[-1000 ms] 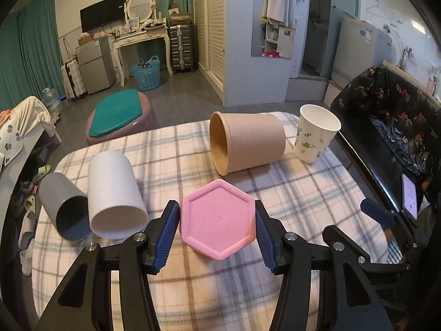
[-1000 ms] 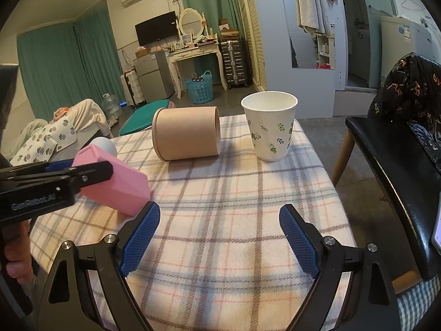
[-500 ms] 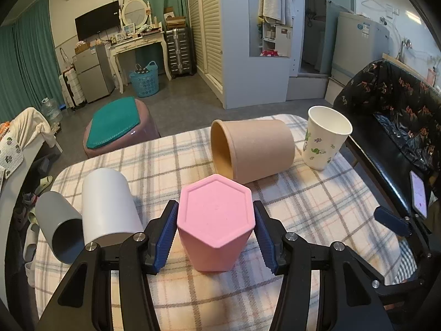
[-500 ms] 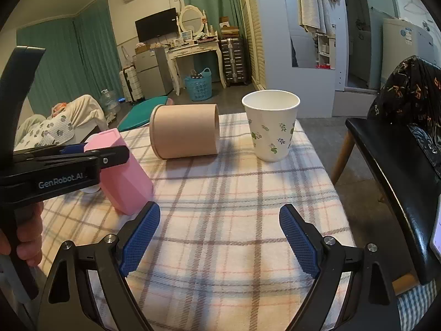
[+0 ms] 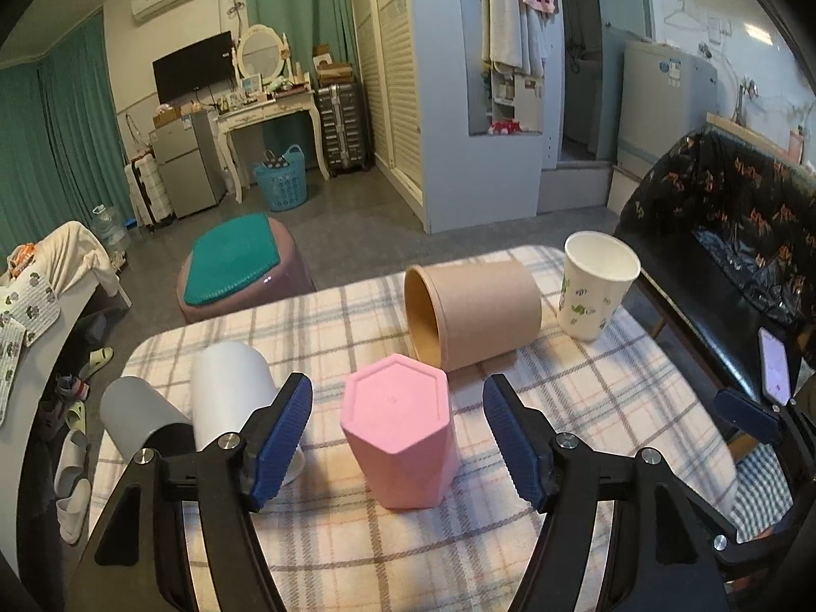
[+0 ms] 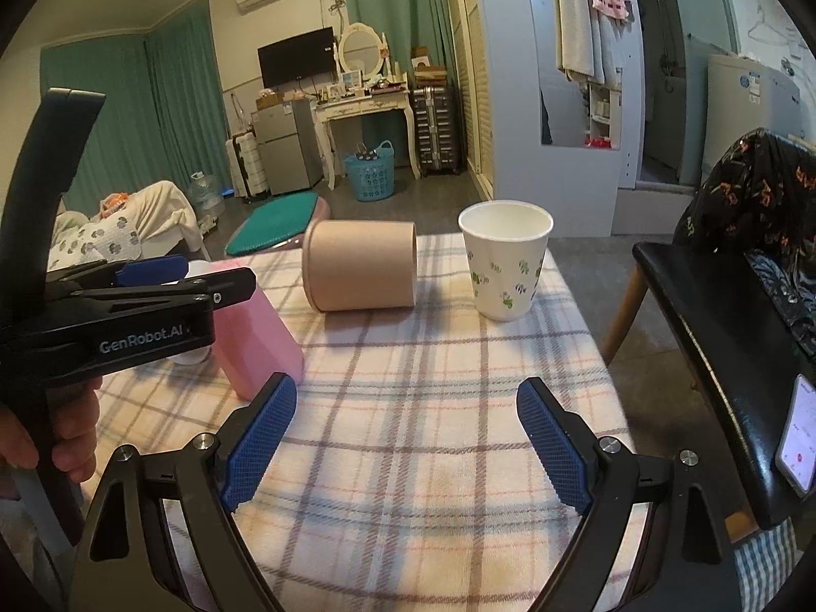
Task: Flip cup upside down
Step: 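Open the left tool and withdraw it from the pink cup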
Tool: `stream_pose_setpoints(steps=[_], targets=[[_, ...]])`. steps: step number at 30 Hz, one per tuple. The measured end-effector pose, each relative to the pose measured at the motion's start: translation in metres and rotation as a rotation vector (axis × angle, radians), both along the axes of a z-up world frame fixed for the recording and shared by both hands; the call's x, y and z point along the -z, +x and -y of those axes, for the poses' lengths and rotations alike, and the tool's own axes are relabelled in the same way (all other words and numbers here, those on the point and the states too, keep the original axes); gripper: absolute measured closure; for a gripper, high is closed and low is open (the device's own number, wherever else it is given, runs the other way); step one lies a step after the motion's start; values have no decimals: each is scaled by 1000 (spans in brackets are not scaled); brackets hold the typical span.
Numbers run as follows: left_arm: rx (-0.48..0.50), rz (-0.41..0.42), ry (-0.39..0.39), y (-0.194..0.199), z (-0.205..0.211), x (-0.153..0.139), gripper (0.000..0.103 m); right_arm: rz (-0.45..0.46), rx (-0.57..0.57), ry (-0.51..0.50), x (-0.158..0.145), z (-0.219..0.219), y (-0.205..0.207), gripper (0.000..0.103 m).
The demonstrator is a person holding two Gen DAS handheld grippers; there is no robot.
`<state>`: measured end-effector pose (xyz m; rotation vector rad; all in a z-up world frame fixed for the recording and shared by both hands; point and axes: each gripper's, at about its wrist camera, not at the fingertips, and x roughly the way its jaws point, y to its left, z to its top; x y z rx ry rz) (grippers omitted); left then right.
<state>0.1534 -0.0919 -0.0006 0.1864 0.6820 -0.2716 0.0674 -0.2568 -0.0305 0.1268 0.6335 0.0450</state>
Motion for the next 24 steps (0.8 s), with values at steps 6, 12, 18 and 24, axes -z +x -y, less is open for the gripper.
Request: stream_pose_setpoints(steps=[6, 12, 18, 24], targets=[[-16, 59, -32, -26, -12, -22, 30, 54, -2, -17, -24, -5, -19, 14], [-41, 174, -91, -73, -32, -51, 30, 116, -15, -44, -46, -12, -42, 14], [-89, 274, -160, -128, -58, -60, 21, 175, -31, -63, -63, -26, -67, 14], [-157, 304, -199, -162, -79, -42, 14, 204, -58, -80, -60, -41, -85, 14]])
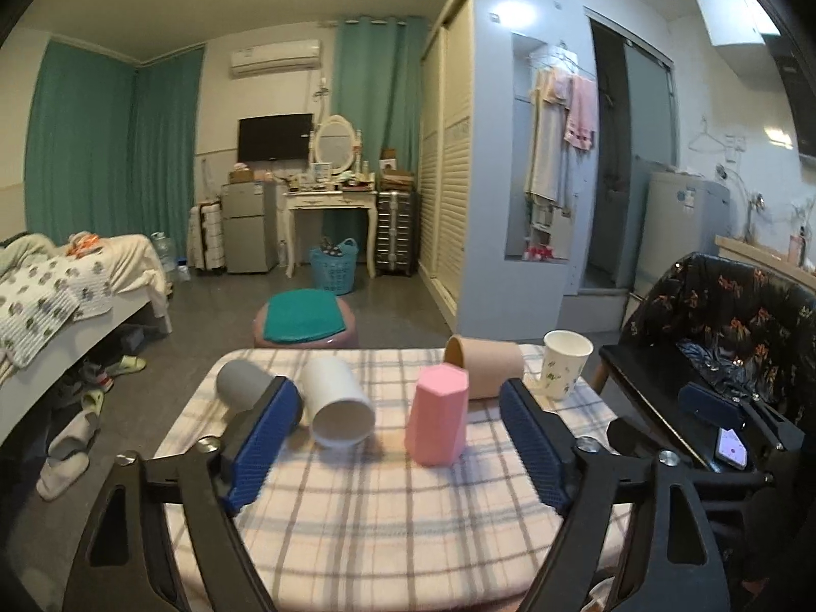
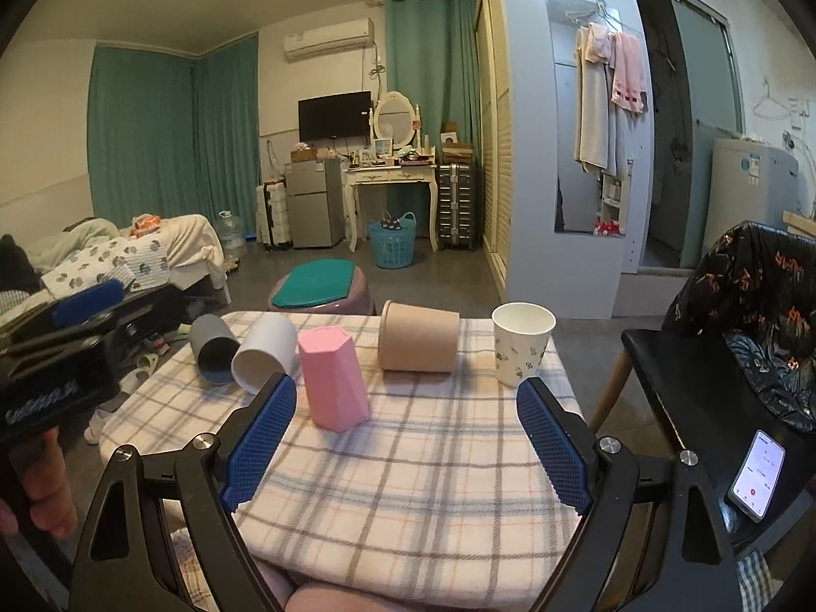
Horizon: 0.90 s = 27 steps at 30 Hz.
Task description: Flip cup upside down
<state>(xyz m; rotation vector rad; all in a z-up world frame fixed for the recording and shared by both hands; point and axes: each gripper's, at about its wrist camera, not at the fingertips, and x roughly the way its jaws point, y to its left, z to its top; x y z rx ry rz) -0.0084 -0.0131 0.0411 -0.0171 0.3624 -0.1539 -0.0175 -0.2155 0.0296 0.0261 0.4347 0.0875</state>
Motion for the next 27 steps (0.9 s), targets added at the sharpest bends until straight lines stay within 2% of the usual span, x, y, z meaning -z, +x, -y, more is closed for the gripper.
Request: stream_pose_setpoints(steps=[2, 6, 14, 27], targets=[[-38, 11, -6, -5, -7, 10, 13, 0, 0, -3, 3, -3, -3, 14], [-88, 6, 9, -9, -15, 29, 7, 21, 12, 5, 16, -6, -10, 0], [-132, 7, 82, -20, -16, 51, 2, -11, 15, 23, 39, -7, -11, 0], [-126, -7, 67, -21, -18, 53, 1, -51, 15, 6, 52, -9, -7, 0]])
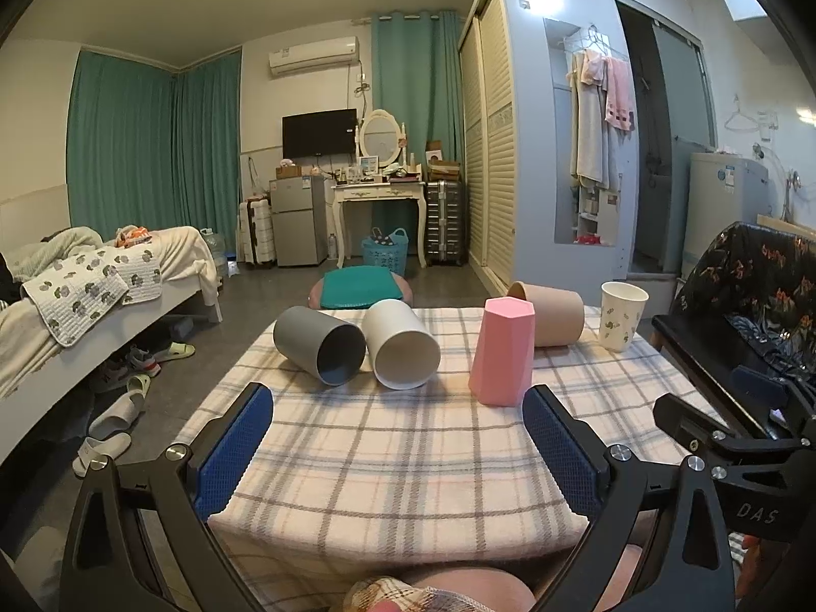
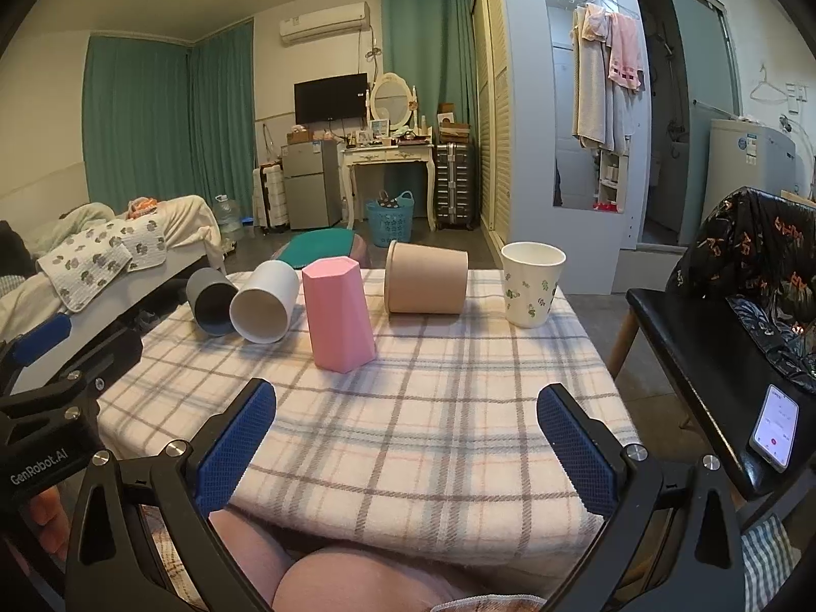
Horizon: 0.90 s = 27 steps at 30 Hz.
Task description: Flip cup upside down
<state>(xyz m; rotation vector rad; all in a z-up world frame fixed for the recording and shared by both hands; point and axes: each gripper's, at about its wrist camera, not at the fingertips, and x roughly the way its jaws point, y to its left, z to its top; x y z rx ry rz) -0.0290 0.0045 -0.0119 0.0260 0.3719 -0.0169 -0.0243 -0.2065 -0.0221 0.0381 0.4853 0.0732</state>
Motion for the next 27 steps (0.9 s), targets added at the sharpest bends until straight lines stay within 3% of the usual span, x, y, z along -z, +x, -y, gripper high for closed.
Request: stream_pose_setpoints(steps=[27], targets=[[-3, -16, -11, -3, -3, 8, 1, -5, -5, -18, 0, -3, -2, 0]])
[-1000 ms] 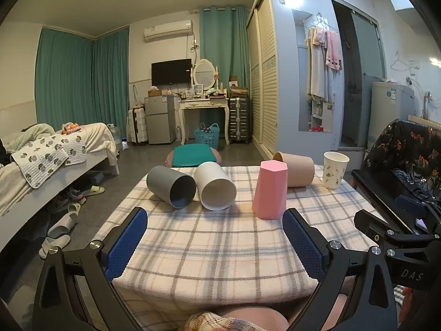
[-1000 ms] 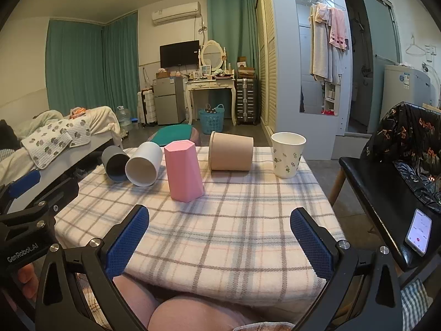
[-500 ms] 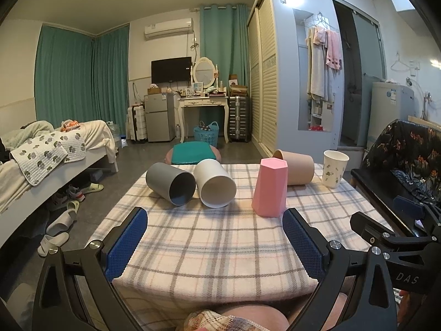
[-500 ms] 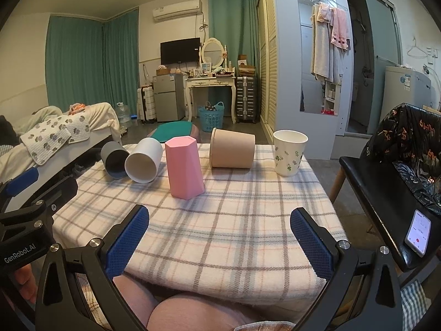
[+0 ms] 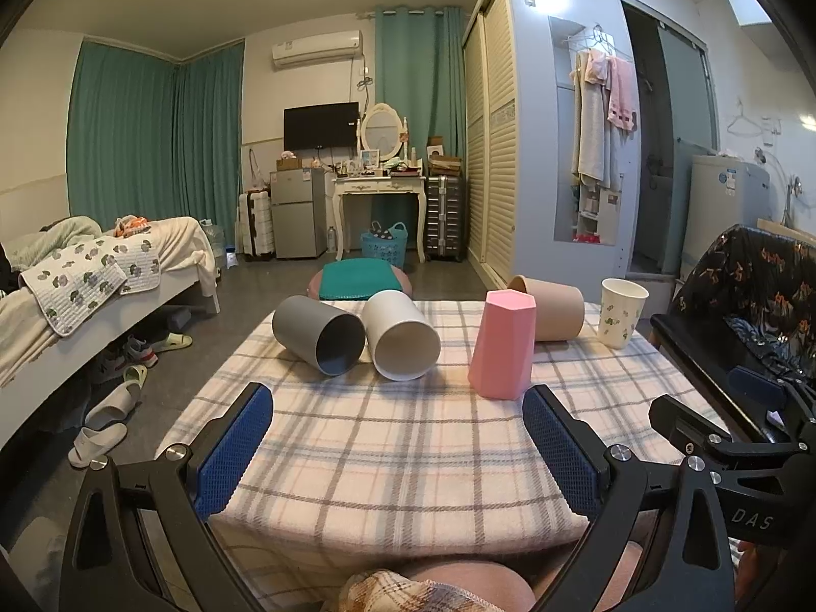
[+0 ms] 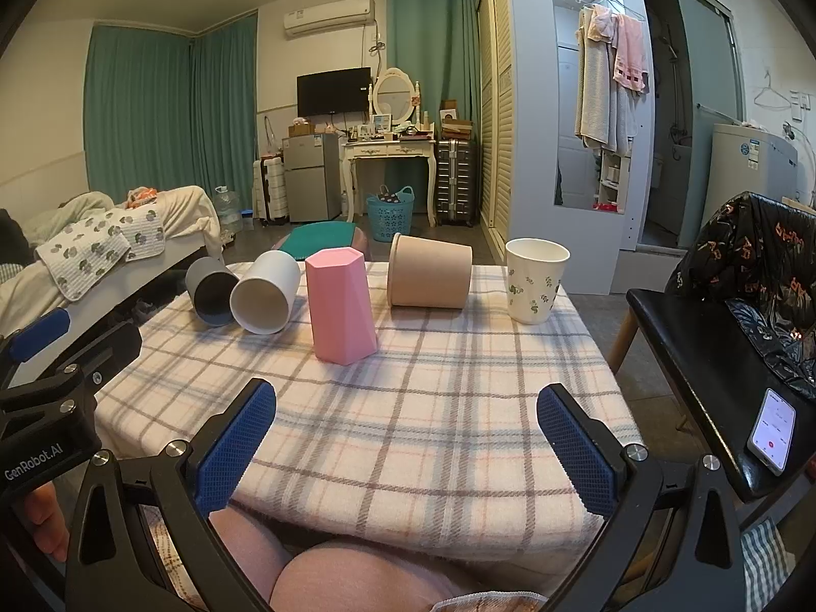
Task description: Flip cup upside down
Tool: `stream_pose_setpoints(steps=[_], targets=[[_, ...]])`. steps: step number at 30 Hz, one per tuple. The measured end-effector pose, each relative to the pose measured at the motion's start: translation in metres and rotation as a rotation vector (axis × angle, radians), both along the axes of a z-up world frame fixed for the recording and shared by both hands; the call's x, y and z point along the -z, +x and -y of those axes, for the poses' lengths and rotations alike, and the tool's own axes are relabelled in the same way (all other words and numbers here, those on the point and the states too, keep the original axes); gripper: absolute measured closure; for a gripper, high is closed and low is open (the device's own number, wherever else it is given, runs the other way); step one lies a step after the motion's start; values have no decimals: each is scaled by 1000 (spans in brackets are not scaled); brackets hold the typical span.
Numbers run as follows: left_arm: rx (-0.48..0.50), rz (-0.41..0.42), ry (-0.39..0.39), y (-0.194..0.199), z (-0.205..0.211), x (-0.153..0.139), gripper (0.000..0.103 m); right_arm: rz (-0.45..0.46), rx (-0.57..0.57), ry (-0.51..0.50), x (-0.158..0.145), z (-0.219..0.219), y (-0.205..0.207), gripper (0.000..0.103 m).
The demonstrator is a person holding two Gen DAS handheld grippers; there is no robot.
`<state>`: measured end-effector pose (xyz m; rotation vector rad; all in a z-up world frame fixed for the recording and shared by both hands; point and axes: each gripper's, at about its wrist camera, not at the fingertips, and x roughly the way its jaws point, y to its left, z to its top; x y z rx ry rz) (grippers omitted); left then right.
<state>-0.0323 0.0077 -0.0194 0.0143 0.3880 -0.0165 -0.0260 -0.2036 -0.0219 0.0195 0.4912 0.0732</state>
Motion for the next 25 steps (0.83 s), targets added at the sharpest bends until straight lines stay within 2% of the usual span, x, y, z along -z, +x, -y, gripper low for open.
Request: stream_pose_setpoints(steps=[25], targets=[[-5, -3, -1, 1, 2, 1, 1, -5, -4, -4, 3, -3, -1, 0]])
